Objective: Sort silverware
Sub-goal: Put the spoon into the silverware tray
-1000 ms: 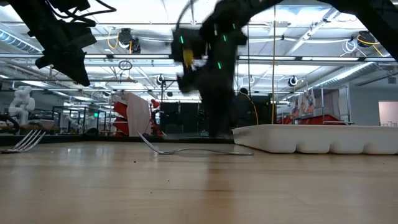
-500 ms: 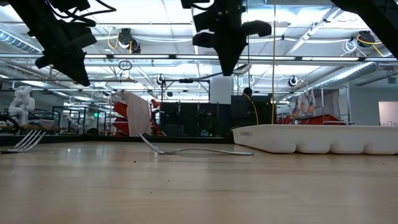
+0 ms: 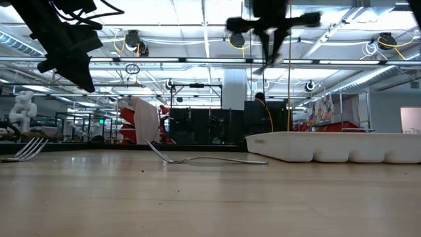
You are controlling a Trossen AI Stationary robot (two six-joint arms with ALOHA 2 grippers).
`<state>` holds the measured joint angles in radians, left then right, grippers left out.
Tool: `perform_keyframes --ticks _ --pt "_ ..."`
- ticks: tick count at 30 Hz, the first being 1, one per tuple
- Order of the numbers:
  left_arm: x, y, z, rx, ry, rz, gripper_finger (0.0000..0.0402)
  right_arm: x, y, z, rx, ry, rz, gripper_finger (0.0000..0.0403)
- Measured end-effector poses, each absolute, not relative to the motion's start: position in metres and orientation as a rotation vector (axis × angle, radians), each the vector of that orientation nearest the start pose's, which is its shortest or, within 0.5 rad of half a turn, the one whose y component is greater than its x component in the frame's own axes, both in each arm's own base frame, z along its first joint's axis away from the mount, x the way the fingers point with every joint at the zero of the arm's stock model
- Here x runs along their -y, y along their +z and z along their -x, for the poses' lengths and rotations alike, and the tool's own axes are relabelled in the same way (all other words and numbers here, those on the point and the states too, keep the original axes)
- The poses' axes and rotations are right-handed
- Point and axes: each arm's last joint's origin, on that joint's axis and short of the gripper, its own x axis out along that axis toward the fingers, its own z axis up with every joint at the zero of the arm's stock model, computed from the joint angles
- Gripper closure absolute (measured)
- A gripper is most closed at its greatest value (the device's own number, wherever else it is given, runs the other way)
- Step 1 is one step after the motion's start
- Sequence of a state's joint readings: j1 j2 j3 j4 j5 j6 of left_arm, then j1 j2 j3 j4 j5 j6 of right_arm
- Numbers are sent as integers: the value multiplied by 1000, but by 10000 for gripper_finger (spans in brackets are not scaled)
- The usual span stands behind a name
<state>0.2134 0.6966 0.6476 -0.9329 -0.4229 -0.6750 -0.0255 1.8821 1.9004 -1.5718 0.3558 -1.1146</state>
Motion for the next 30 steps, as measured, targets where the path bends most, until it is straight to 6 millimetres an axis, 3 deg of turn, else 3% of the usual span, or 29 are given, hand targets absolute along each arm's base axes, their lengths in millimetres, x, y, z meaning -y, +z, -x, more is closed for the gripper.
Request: perform_keyframes --ticks 4,7,12,19,24,30 --pt "-37 242 -114 -744 904 484 388 7 334 -295 -1551 639 1160 403" --pt "-38 242 -116 -739 922 473 388 2 333 -255 -1568 737 1367 403" --pt "-40 241 -123 -722 929 471 388 13 307 -225 -1580 808 1462 403" --pt "-43 236 -135 -732 943 461 388 23 254 -234 -1493 854 1594 403" --pt "-45 229 -143 -784 956 447 388 27 237 -241 -1376 865 1621 403" --pt "-46 222 -150 -833 978 451 388 35 219 -244 -1366 944 1618 403"
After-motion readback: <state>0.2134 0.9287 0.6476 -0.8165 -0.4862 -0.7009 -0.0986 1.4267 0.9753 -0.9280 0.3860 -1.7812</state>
